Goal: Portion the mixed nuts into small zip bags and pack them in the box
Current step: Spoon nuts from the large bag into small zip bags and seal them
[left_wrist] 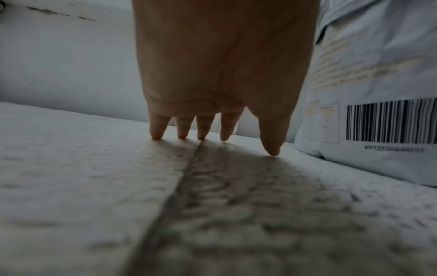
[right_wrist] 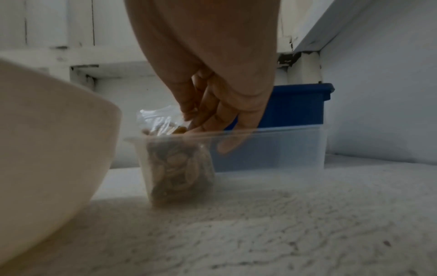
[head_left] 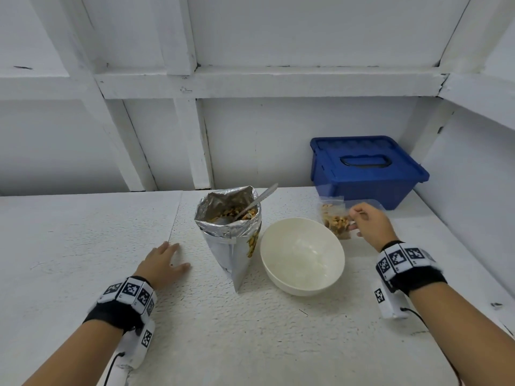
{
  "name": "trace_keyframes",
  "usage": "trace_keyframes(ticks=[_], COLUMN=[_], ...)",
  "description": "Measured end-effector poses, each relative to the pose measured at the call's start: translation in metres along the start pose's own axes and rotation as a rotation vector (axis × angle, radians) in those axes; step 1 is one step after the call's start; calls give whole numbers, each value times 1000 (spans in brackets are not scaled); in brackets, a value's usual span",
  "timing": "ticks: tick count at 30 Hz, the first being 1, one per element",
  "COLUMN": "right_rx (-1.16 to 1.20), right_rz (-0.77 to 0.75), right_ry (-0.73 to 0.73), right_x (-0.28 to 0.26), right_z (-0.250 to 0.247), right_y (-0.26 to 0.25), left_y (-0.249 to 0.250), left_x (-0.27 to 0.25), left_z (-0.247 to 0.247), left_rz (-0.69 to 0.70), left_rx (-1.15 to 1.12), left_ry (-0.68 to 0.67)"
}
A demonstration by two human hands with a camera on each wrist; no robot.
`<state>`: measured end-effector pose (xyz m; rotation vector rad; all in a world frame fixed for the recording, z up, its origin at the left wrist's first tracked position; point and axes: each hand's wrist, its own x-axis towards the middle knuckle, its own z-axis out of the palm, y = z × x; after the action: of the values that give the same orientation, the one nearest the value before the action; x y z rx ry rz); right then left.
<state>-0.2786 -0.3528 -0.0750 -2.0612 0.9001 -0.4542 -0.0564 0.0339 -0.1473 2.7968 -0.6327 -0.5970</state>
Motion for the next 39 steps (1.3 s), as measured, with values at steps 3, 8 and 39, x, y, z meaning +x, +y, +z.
trace_keyframes(ticks=[3, 8, 39], right_rx=[-120, -228, -497], right_rz=[13, 40, -134], right_ry=[-32, -61, -352], right_x=[3, 5, -63], right_z=[12, 14, 68], right_y=[9, 11, -48], left_y=[2, 1, 1], left_x=[0, -2, -6], left_z=[0, 0, 0], left_rz=[0, 3, 14], left_rx=[18, 34, -20], left_ry=[-16, -27, 11])
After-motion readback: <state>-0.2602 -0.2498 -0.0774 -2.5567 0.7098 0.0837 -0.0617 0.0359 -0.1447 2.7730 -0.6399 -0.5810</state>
